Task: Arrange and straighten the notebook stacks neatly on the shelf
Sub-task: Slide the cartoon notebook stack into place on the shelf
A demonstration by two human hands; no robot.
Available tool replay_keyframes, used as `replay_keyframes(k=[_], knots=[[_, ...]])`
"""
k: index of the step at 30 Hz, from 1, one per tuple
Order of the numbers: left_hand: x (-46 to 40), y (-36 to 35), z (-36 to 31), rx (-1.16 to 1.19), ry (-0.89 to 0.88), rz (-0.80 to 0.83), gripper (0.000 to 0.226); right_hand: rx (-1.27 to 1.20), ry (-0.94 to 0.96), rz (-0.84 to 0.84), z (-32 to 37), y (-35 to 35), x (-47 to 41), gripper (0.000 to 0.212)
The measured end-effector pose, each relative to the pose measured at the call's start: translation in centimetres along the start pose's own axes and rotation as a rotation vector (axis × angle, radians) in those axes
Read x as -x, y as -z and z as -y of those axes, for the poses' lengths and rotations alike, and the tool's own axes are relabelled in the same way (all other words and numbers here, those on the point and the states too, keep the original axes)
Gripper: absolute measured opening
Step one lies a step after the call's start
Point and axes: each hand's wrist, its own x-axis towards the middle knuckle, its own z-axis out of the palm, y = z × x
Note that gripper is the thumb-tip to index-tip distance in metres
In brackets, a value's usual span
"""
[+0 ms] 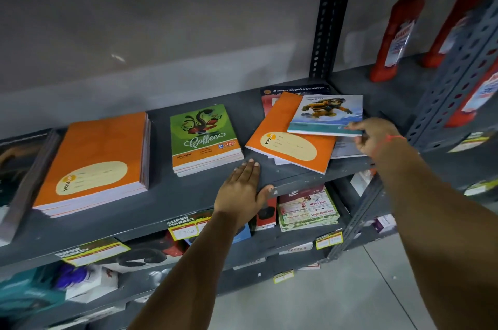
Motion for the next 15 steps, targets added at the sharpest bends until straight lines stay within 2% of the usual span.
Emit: replay_keyframes(k=[7,8,11,15], knots=[[2.4,-0.2,2.8,0.007,0.046,0.005,0.061,-0.16,0.01,0.209,0.3,-2.5,2.9,0.019],[4.0,0.6,5.5,0.019,0.126,-0.024,0.063,-0.113,0.027,0.287,0.2,-6.5,4.6,0.019],[5.3,1.1,7.2,0.015,0.204,-0.047,0.087,-0.025,0.033,0.375,0.4,-10.4,6.8,0.016],[7.5,1.1,8.4,0.019,0.283,-0.036,0.082,0.097,0.024,0.437,-1.7,-13.9,7.3,0.021]])
